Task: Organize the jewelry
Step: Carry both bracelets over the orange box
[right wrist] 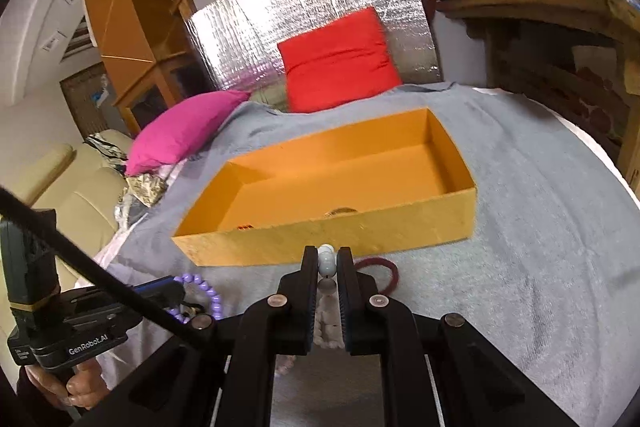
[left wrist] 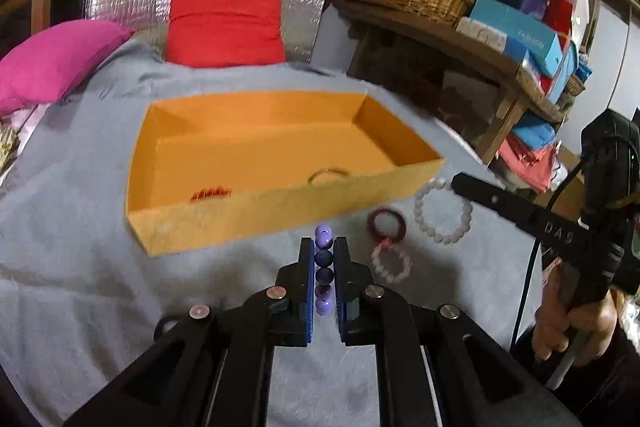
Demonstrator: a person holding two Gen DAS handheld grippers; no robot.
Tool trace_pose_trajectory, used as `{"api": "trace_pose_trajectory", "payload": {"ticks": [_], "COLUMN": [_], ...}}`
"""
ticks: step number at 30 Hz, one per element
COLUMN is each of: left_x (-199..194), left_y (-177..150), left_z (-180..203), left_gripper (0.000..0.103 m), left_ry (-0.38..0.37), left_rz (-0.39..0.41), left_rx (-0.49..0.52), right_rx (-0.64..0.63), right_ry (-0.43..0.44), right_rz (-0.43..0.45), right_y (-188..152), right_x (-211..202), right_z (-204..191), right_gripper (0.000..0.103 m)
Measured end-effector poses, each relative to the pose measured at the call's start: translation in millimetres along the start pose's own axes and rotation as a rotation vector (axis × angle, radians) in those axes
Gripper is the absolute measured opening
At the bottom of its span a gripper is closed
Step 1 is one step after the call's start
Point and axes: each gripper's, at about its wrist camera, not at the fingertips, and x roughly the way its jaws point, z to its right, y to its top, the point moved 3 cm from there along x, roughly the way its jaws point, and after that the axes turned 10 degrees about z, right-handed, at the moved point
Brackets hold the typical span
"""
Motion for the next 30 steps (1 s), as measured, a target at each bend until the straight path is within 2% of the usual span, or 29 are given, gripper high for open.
{"api": "trace_pose_trajectory", "payload": {"ticks": [8, 12, 21, 26, 30], "left_x": [26.1, 50.8, 114.8, 132.3, 141.3], "left_y": [57.0, 70.0, 51.9, 42.2, 34.8], "left_z": [-7.0, -8.6, -24.9, -28.2, -29.0], "left_gripper": [0.009, 0.009, 0.009, 0.010, 0.010], "left_ry": [0.004, 0.011, 0.049, 0.047, 0.096], "left_rz": [0.058, 0.062, -0.039, -0.085, -0.117], "left_rx": [-0.052, -0.064, -0.109, -0.121, -0.093], "right_rx": [0.040, 0.051, 0.102, 0.135, 0.157], "right_ry": [0.015, 0.001, -0.043, -0.075, -0.112], "right_rz": [0.069, 0.071, -0.013, -0.084, -0.106], "right_y": [36.4, 53.2, 57.9, 47.0, 41.6], "right_x": [8.7, 30.7, 96.5, 126.0, 136.9], "right_z": [-0.9, 5.7, 32.8, 51.8, 67.8], "right_gripper": [0.011, 0.011, 0.011, 0.011, 0.011]}}
